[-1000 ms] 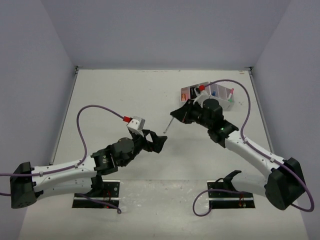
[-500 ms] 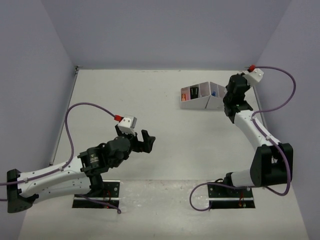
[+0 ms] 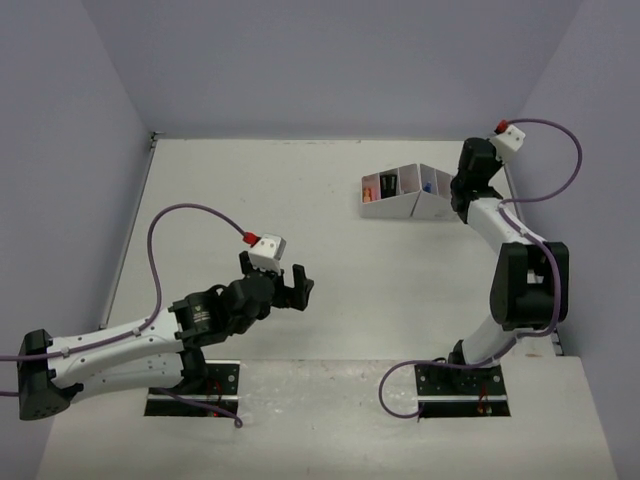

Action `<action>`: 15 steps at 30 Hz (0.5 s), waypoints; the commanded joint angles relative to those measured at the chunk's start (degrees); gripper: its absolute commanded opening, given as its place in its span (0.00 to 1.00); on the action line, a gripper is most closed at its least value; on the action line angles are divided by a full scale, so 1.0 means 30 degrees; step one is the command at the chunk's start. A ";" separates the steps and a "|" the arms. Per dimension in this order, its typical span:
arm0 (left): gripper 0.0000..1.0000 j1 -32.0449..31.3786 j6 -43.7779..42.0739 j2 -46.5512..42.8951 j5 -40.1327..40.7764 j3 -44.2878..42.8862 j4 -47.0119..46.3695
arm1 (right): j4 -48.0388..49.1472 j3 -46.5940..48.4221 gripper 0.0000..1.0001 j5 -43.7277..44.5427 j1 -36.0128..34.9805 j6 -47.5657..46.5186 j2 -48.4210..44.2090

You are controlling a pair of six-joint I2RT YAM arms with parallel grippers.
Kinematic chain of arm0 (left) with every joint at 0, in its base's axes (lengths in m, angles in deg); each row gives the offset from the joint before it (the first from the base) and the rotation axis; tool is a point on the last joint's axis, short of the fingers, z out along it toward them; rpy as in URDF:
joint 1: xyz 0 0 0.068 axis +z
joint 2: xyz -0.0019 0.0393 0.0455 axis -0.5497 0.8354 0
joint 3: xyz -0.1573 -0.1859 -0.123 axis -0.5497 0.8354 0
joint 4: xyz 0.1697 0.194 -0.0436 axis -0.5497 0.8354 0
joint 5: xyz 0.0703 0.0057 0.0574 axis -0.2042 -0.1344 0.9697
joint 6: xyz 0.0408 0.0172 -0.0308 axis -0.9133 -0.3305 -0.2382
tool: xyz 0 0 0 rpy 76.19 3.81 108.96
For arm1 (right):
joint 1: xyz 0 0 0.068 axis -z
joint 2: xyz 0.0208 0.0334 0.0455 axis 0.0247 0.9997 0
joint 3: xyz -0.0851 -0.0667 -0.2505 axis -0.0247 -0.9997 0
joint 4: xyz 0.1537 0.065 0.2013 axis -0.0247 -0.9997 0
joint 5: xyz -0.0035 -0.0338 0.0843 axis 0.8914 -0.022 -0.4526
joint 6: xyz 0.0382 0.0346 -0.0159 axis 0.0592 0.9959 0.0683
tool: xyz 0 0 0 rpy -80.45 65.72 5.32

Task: Sort the stationery into containers
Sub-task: Place the pen in the storage box.

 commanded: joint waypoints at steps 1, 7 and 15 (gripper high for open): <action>1.00 0.0012 -0.0503 0.0261 0.0121 -0.0116 -0.0740 | 0.0355 0.0270 0.09 -0.0339 0.0083 0.0386 0.0434; 1.00 0.0012 -0.0601 0.0425 0.0211 -0.0133 -0.0950 | -0.1364 0.0971 0.46 -0.0630 0.0083 0.1022 0.1274; 1.00 0.0401 -0.0075 0.2030 0.1230 -0.0731 -0.0915 | -0.3396 0.1082 0.63 -0.1658 -0.0062 0.2078 -0.1092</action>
